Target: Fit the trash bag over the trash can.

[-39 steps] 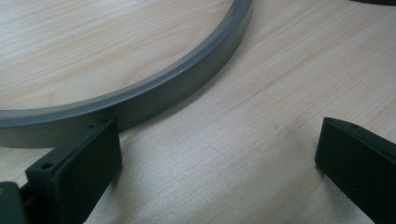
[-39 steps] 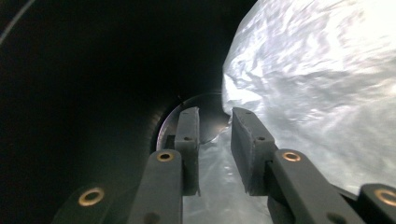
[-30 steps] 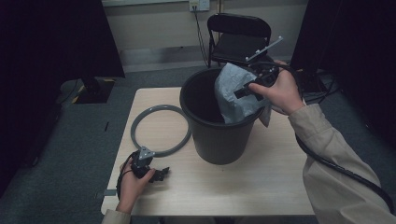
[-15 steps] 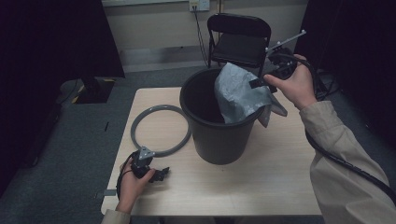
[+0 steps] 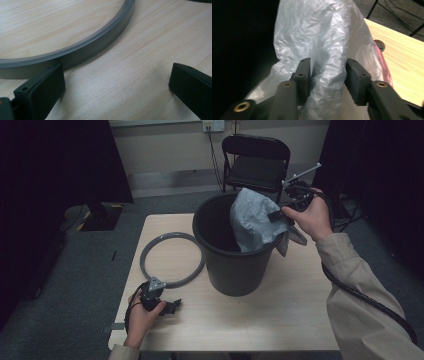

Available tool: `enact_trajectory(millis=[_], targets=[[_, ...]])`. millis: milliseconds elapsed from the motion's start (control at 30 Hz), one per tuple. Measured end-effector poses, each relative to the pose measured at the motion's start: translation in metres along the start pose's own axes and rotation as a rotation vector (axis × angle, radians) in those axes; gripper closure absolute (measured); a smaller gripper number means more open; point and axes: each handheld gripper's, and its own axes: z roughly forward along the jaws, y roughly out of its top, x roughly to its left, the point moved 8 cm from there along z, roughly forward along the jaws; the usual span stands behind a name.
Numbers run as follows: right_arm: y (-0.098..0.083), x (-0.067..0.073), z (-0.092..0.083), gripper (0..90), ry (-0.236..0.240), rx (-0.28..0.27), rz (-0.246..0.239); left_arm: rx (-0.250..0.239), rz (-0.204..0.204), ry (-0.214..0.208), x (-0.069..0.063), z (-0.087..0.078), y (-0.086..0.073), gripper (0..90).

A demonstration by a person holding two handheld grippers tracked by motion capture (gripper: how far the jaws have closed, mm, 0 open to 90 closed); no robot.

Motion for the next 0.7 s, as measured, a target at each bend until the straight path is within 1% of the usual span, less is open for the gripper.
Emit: enact_trajectory(millis=[67, 200, 400, 500, 600, 667, 700], targets=[[-0.001, 0.001, -0.001, 62.1, 0.000, 0.005, -0.003, 0.000, 0.000, 0.000, 0.000, 0.000, 0.000, 0.0], [-0.004, 0.001, -0.004, 62.0, -0.031, 0.026, -0.015, -0.001, -0.002, 0.000, 0.000, 0.000, 0.000, 0.0], [-0.013, -0.006, -0.014, 62.9, -0.049, 0.042, -0.015, 0.000, -0.002, 0.000, 0.000, 0.000, 0.000, 0.0], [-0.019, -0.011, -0.020, 63.1, -0.059, 0.031, -0.013, -0.001, -0.003, -0.002, 0.000, 0.000, 0.000, 0.0], [-0.020, -0.013, -0.025, 62.8, -0.064, 0.014, -0.002, -0.001, -0.002, -0.001, 0.000, 0.000, 0.000, 0.0], [-0.017, -0.013, -0.030, 64.0, -0.079, -0.004, -0.010, -0.001, -0.002, -0.001, 0.000, 0.000, 0.000, 0.0], [-0.016, -0.013, -0.032, 66.4, -0.085, -0.015, -0.009, -0.001, -0.001, 0.001, 0.000, 0.000, 0.000, 0.0]])
